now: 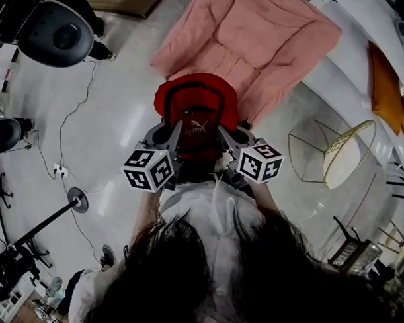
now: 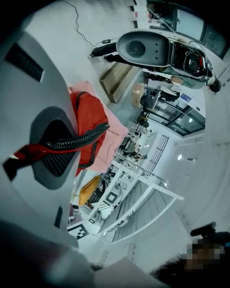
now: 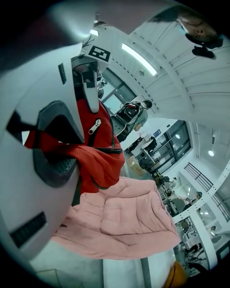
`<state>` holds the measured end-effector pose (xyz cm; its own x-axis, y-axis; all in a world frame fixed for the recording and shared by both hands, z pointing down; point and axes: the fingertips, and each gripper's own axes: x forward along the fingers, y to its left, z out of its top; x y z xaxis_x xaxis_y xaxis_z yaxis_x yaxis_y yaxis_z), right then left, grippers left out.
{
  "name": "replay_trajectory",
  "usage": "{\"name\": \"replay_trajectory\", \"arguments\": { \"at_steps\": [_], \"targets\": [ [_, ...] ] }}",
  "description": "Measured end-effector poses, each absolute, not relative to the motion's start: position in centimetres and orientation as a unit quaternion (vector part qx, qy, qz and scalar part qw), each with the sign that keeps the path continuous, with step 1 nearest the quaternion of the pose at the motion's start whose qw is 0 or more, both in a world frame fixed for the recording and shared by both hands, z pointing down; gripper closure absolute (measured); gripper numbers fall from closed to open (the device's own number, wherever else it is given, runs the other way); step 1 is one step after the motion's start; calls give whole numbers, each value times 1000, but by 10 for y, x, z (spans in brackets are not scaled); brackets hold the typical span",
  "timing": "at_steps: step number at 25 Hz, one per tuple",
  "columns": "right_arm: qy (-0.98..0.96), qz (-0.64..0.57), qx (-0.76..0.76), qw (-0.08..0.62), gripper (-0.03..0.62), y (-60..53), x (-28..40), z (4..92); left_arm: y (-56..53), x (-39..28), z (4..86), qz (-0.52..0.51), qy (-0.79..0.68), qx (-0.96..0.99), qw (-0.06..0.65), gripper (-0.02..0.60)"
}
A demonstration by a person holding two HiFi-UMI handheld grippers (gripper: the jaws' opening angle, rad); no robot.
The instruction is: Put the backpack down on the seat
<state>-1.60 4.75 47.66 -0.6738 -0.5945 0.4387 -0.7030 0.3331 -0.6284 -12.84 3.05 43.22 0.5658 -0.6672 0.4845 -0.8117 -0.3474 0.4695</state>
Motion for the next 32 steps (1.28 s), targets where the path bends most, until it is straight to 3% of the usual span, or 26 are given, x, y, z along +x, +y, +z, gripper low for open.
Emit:
{"name": "replay_trajectory", "arguments": {
  "at_steps": [20, 32],
  "targets": [
    [-794, 407, 449, 51, 546, -33, -17, 469, -60, -131, 423, 103, -412, 851, 309, 554],
    [-779, 421, 461, 55, 546, -114, 8, 490, -138, -109, 447, 129, -394, 848, 330, 554]
  ]
}}
